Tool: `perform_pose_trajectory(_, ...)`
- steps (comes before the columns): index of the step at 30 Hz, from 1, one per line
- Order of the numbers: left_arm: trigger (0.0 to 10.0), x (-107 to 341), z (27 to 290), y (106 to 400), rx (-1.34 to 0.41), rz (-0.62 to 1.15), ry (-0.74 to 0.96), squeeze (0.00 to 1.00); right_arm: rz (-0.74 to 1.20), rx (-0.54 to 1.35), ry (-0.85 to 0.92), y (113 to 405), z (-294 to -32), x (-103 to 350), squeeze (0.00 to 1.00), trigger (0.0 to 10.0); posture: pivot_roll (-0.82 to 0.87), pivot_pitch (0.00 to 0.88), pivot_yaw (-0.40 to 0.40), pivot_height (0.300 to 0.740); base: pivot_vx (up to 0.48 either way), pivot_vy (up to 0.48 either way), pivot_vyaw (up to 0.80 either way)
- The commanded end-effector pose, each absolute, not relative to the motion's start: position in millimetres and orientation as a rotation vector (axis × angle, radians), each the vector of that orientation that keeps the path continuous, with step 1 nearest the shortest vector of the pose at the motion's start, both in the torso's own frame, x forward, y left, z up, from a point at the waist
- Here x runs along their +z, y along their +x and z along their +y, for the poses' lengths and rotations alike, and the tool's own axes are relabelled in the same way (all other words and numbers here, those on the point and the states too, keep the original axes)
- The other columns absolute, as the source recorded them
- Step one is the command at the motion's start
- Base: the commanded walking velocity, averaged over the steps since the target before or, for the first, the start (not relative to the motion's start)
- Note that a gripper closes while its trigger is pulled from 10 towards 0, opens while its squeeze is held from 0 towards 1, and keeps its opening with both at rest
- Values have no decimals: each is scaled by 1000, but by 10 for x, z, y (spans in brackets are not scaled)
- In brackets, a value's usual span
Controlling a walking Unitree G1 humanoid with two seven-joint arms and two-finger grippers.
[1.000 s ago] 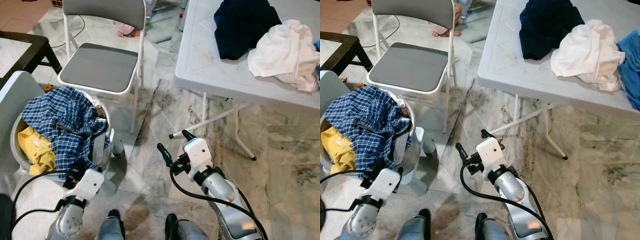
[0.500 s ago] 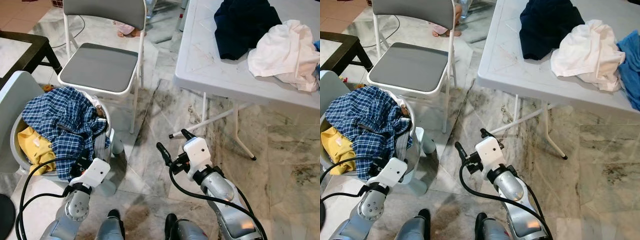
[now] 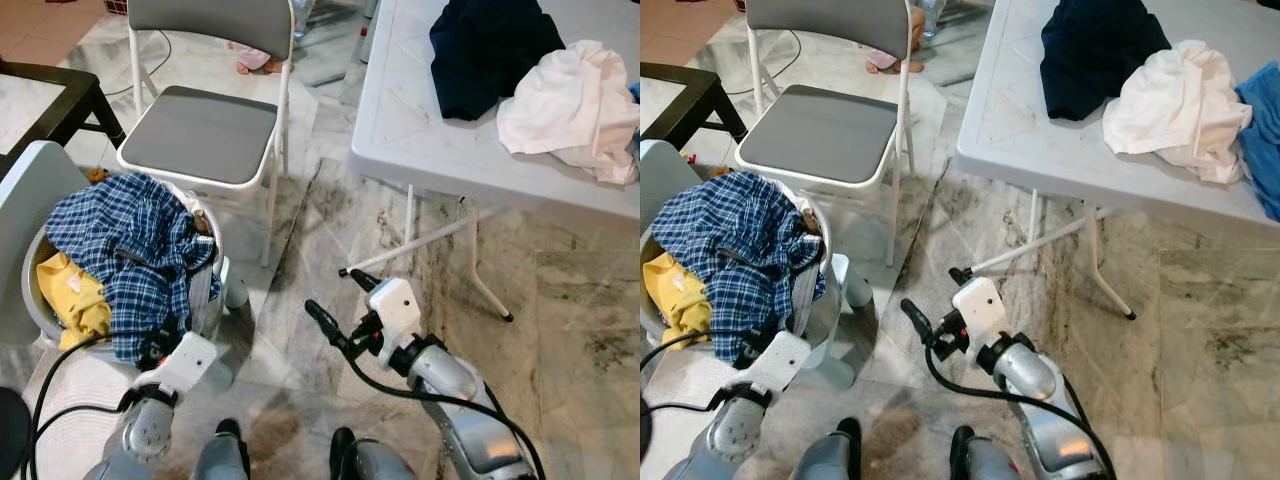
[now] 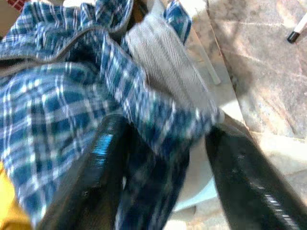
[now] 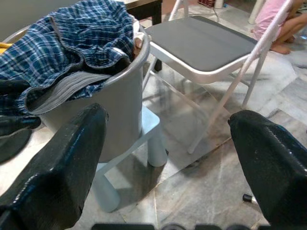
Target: Hang hanger
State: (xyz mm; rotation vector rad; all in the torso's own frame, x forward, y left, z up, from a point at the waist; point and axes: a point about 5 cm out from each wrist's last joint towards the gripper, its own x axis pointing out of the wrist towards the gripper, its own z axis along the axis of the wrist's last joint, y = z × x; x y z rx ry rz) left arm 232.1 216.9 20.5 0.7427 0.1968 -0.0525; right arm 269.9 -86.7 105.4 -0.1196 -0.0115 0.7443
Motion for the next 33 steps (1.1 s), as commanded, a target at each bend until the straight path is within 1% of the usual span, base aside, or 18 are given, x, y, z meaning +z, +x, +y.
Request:
perform_pose_trajectory(1,10000,168,2190,2237,-56,216,742,1000,1,754,-112,2687,-876,1039,0,10000,178,262,-82,740,0,0,0)
perform_pose_trajectory(3,10000,169,2200,2207,-53,215,749,1000,2,761,-110,2688,-875,1040,0,10000,183,265,-86,740,0,0,0)
perform_pose_trajectory(5,10000,183,2212,2172,-46,218,769,1000,16,816,-92,2657,-836,1037,0,10000,188,270,-89,740,0,0,0)
perform_pose_trajectory(10,10000,193,2203,2193,-51,215,806,1000,34,872,-83,2610,-791,1019,0,10000,187,276,-91,740,0,0,0)
perform_pose_trajectory(11,10000,192,2173,2234,-69,211,833,0,40,894,-81,2589,-780,1018,0,10000,182,279,-92,740,0,0,0)
perform_pose_trajectory(15,10000,207,2124,2349,-92,196,851,0,42,898,-91,2580,-797,1021,0,10000,169,281,-92,740,0,0,0)
perform_pose_trajectory(21,10000,211,2088,2426,-105,190,870,0,47,910,-82,2562,-798,1034,0,10000,154,280,-89,740,0,0,0)
perform_pose_trajectory(22,10000,198,2058,2472,-122,196,885,0,60,954,-68,2514,-780,1047,0,10000,146,280,-87,740,0,0,0)
perform_pose_trajectory(26,10000,165,2041,2488,-145,211,905,0,97,1019,-60,2434,-801,1033,0,10000,137,279,-82,740,0,0,0)
perform_pose_trajectory(30,10000,107,2068,2434,-151,238,919,0,109,1001,-72,2435,-850,1003,0,10000,136,281,-79,740,0,0,0)
perform_pose_trajectory(33,10000,77,2069,2413,-158,247,927,0,110,995,-69,2440,-839,1003,0,10000,140,284,-81,740,0,0,0)
